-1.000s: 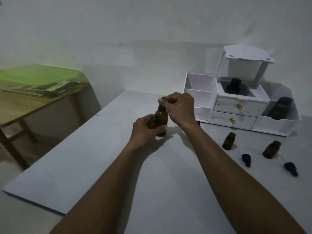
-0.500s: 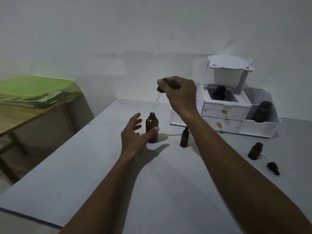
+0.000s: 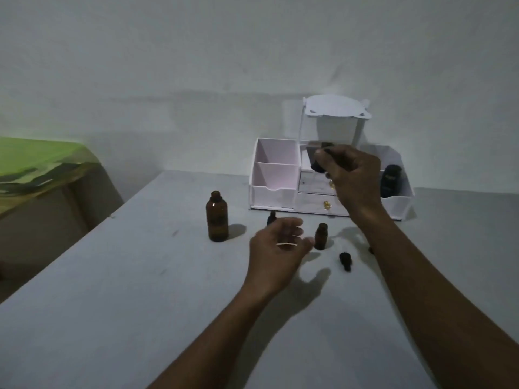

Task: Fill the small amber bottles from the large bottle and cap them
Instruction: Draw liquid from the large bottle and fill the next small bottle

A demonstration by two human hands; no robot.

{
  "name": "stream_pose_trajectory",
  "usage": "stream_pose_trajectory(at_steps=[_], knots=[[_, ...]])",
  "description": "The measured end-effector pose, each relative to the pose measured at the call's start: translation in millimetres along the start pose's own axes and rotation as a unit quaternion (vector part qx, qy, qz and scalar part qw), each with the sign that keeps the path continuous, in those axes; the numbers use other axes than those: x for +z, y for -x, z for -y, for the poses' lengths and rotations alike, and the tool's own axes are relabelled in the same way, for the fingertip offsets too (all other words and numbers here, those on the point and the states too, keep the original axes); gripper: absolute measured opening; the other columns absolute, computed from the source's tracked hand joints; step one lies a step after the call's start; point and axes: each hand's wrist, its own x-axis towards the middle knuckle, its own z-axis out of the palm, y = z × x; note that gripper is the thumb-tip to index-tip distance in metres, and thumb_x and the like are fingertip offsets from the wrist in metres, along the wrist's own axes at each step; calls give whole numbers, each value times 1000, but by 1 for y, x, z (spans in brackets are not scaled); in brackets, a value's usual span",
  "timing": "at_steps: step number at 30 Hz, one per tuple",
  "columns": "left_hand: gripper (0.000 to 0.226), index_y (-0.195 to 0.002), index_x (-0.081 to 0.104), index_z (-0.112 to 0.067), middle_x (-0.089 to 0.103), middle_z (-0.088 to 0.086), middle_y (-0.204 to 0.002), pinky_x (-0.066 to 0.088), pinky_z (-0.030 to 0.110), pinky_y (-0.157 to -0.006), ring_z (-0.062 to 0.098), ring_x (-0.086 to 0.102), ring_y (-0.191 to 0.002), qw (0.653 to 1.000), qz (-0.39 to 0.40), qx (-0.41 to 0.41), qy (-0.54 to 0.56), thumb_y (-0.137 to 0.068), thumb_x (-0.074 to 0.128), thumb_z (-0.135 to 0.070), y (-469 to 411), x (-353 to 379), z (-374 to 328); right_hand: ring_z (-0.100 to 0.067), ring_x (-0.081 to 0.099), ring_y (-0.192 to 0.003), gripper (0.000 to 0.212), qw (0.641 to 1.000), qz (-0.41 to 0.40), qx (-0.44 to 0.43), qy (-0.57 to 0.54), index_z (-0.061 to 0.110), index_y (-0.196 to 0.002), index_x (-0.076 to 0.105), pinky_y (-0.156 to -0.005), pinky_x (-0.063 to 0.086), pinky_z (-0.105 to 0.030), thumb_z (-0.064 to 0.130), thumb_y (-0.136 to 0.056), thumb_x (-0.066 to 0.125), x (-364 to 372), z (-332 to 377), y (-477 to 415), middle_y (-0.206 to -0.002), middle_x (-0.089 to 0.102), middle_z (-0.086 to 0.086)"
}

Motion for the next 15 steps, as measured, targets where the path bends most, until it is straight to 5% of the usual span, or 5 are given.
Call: stream_pose_trajectory(at_steps=[4,8,12,15], knots=[[66,-146,52,-25,54,-4,-148,48,27,-99,14,55,-129,997,36,-71,-4,-87,80,-21,-5,37,1,-10,74,-78,8,999,-27,37,25,24,-96,73,-79,62,-34,27,-89,72,-27,-24,7,-84,75,2],[75,-153,43,-20,44,3,-158,41,39,-113,22,45,-142,995,26,-98,-10,-88,79,-15,-18,53,2,-11,74,-75,1,997,-54,48,32,26,-89,74,-81,61,-38,27,-89,73,-39,-36,11,-80,76,2],[78,-152,44,-20,48,1,-153,49,34,-103,19,50,-133,991,19,-126,46,-85,82,-12,-26,59,6,-12,74,-75,11,996,-61,50,32,15,-94,76,-79,60,-31,25,-89,73,-42,-40,12,-79,76,-1],[78,-147,50,-21,56,1,-144,52,29,-95,17,55,-126,990,8,-125,57,-79,88,-12,-32,63,11,-3,73,-70,2,997,-53,49,23,22,-88,73,-74,58,-19,24,-89,73,-42,-41,12,-76,74,6]])
